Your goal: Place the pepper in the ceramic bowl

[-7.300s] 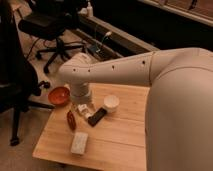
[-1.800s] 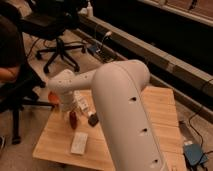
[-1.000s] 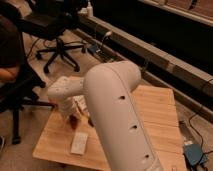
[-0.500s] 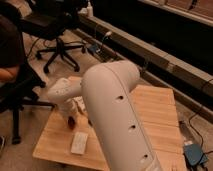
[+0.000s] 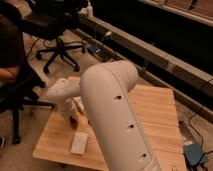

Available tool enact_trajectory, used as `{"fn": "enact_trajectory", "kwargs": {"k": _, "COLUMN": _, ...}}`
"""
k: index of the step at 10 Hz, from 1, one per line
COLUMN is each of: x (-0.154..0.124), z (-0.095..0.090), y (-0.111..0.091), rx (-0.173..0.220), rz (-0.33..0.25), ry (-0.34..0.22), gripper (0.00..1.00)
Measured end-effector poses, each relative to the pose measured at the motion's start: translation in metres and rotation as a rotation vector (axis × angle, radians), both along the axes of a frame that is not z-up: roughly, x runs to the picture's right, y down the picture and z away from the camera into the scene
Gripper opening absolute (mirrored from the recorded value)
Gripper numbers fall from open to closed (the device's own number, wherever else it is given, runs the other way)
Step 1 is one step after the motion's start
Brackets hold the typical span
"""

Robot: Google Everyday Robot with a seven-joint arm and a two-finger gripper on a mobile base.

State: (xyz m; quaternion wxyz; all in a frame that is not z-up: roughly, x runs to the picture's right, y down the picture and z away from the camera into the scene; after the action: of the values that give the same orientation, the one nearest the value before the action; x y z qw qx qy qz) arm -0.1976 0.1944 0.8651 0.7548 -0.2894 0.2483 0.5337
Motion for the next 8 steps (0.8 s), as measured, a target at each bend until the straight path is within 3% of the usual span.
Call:
{"fn": "enact_trajectory", "kwargs": {"k": 2, "x": -0.004, "z": -0.007, "y": -0.01, "rx": 0.012, "rz": 0.007, "ry": -0.01, "gripper": 0.07}}
{"fn": "enact_trajectory", "kwargs": {"k": 4, "x": -0.002, "z": -0.018, "y": -0.033, "rx": 0.042, "rz": 0.031, "ry": -0.016, "gripper": 0.07}}
{"fn": "enact_trajectory", "kwargs": {"k": 8, "x": 0.002, "z": -0.039, "y": -0.108, "rx": 0.161, "rz": 0.128, "ry": -0.037, "gripper": 0.07}}
